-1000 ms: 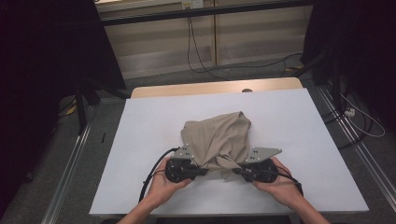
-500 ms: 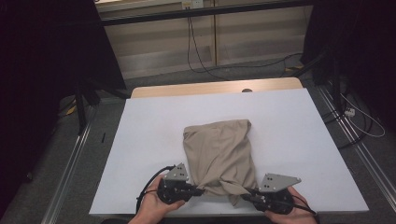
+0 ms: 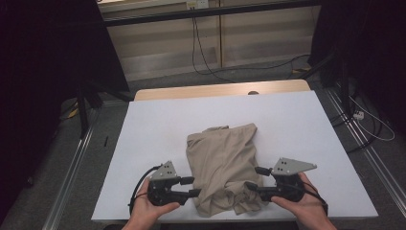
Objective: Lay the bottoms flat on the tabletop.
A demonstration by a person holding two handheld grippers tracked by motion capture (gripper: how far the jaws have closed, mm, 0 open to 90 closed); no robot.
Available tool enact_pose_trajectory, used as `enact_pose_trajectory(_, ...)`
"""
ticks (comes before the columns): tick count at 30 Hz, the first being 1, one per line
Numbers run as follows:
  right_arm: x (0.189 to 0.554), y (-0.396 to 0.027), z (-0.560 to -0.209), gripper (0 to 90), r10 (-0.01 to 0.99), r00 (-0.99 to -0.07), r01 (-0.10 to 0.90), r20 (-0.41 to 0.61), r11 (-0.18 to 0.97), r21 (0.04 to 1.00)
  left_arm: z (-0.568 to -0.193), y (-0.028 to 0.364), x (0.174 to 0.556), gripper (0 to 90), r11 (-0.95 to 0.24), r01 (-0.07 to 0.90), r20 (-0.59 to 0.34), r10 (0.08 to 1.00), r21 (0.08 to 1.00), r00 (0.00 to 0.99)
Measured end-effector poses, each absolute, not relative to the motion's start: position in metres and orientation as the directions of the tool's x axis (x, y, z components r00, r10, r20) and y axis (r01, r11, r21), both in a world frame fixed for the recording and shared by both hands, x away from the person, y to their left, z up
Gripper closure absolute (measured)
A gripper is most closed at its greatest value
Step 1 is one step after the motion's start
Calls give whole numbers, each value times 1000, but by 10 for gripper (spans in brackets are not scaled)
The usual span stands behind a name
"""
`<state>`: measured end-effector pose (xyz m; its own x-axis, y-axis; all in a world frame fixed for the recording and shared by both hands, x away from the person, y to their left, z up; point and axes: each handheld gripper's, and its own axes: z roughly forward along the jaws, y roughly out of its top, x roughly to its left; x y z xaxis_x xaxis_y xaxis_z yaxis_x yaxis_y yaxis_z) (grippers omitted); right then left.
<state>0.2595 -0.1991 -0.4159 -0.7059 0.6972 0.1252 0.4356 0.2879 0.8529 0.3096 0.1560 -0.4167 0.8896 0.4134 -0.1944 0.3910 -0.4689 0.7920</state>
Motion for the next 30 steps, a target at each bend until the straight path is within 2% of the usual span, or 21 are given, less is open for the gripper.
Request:
enact_pose_trajectory(1,270,-202,-416,436,708,-694,447,131,280,850,-418,156,317,446,-465,399,-193,428,790,883)
enact_pose_trajectory(2,270,-202,-416,436,708,-694,447,131,280,850,-420,157,325,446,-459,412,-192,452,787,871)
enact_pose_trajectory(7,292,-206,-415,566,722,-683,435,109,281,856,-437,158,362,396,-478,483,-158,571,733,806)
enact_pose_trajectory(9,299,-204,-415,581,723,-684,430,96,293,854,-445,157,373,380,-482,511,-164,593,712,788)
enact_pose_trajectory(11,308,-202,-417,555,729,-680,430,80,308,849,-450,155,379,343,-501,520,-135,618,692,775)
enact_pose_trajectory(13,321,-199,-424,462,745,-662,451,76,316,835,-453,149,381,287,-467,568,-154,665,678,731)
enact_pose_trajectory(14,327,-198,-428,428,759,-647,463,70,318,827,-453,144,381,259,-466,559,-146,664,686,733)
enact_pose_trajectory(15,341,-197,-437,398,780,-625,480,46,337,810,-453,135,383,274,-501,521,-124,628,692,768)
enact_pose_trajectory(19,357,-194,-450,346,799,-601,504,12,367,782,-456,123,388,305,-520,502,-80,636,691,768)
enact_pose_trajectory(20,362,-194,-453,338,804,-594,514,9,371,773,-454,121,390,342,-519,503,-86,632,691,770)
enact_pose_trajectory(21,365,-193,-456,331,811,-585,518,4,370,771,-454,120,391,486,-509,502,-110,617,699,779)
enact_pose_trajectory(22,370,-192,-462,327,815,-578,536,22,359,764,-454,118,393,673,-517,502,-119,605,693,787)
enact_pose_trajectory(23,370,-192,-462,327,815,-578,536,22,359,764,-453,117,393,673,-528,495,-101,607,691,788)
enact_pose_trajectory(24,371,-192,-464,357,817,-576,545,28,359,758,-452,116,394,732,-531,492,-108,597,689,795)
enact_pose_trajectory(25,371,-191,-466,400,813,-580,551,39,357,754,-452,117,396,831,-523,501,-132,589,690,797)
enact_pose_trajectory(26,371,-192,-465,463,811,-582,555,54,349,755,-452,117,396,847,-515,509,-144,591,690,794)
enact_pose_trajectory(27,370,-193,-465,579,806,-587,563,79,336,755,-451,117,397,863,-514,508,-149,587,691,796)
enact_pose_trajectory(28,368,-193,-463,770,791,-604,563,95,339,754,-451,116,396,872,-500,508,-149,594,701,791)
enact_pose_trajectory(29,368,-193,-463,770,791,-604,563,95,339,754,-449,116,396,872,-501,504,-145,593,703,792)
enact_pose_trajectory(30,366,-193,-462,818,791,-608,552,73,355,754,-447,117,396,873,-487,504,-151,596,713,789)
